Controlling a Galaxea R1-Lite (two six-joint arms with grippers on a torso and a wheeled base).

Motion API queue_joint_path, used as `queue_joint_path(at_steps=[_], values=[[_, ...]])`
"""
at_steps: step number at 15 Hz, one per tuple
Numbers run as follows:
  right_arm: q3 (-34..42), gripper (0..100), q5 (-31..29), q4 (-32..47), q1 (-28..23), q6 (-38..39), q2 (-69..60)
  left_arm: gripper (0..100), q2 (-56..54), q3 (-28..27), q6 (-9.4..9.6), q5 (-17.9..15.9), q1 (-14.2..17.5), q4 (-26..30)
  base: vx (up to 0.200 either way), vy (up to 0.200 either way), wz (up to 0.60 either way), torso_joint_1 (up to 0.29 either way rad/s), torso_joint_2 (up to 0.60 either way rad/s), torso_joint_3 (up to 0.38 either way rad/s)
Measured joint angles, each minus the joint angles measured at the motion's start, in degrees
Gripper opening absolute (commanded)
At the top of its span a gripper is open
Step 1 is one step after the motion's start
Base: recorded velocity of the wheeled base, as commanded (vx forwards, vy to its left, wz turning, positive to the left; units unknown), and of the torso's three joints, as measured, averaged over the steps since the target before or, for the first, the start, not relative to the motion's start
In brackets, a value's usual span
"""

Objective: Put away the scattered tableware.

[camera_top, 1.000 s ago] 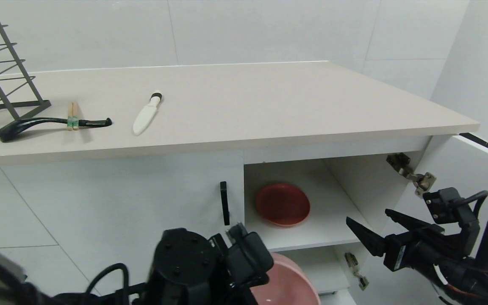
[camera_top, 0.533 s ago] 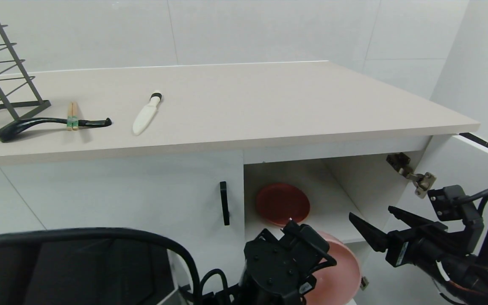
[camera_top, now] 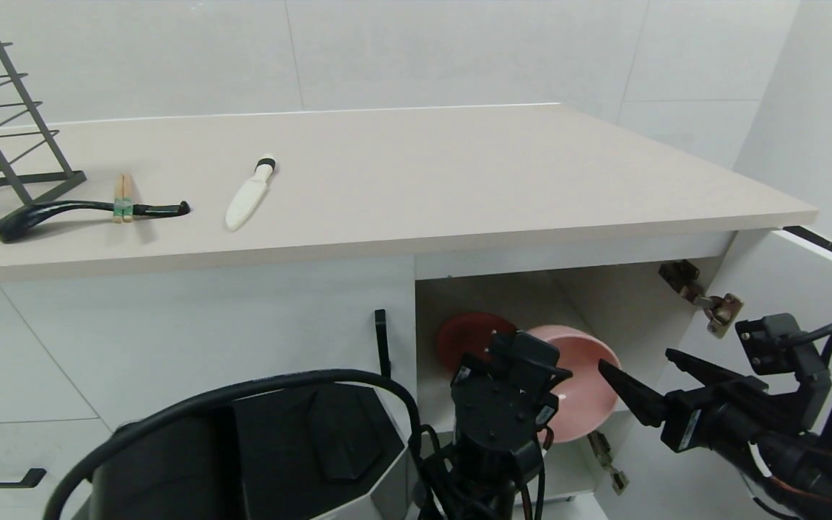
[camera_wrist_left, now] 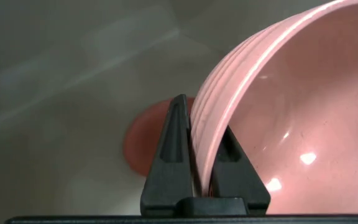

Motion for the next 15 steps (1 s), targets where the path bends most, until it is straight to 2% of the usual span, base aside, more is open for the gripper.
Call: queue_joint_path(at_steps=[2,4,6,7,8,11,14,15], values=[[0.00,100,0.02,0.00,-0.59,0.01,0.41,0,0.66,-1.13,-1.05,-0.60,1.01,-2.74,0.000,0.000,0.00,0.000,0.00,0.000],[-0.01,100,0.02,-0.02,-1.57,0.01,1.43,0,0.91,-0.50,-0.99,-3.28,1.37,-8.37,0.000,0.000,0.00,0.000,0.00,0.000],[-0.12,100,0.05,-0.11,-1.91,0.00,2.58,0,1.02,2.30,-0.72,-8.78,1.62,-10.57,0.000,0.000,0.00,0.000,0.00,0.000],[-0.21,100,0.07,-1.52,-2.23,0.01,3.57,0,1.02,4.55,-0.88,-12.80,1.65,-10.81,0.000,0.000,0.00,0.000,0.00,0.000],[-0.28,100,0.07,-3.06,-2.46,0.00,4.55,0,0.99,6.01,-1.16,-14.45,1.73,-10.86,0.000,0.000,0.00,0.000,0.00,0.000],[-0.11,100,0.07,-3.45,-2.99,0.06,6.56,0,0.77,6.30,-1.56,-14.82,2.34,-11.03,0.000,0.000,0.00,0.000,0.00,0.000],[-0.04,100,0.07,-3.63,-3.21,0.04,7.27,0,0.61,4.84,-3.80,-14.86,2.39,-11.06,0.000,0.000,0.00,0.000,0.00,0.000],[-0.04,100,0.05,-3.74,-3.23,0.06,7.35,0,0.61,4.62,-4.04,-14.86,2.43,-11.06,0.000,0.000,0.00,0.000,0.00,0.000]])
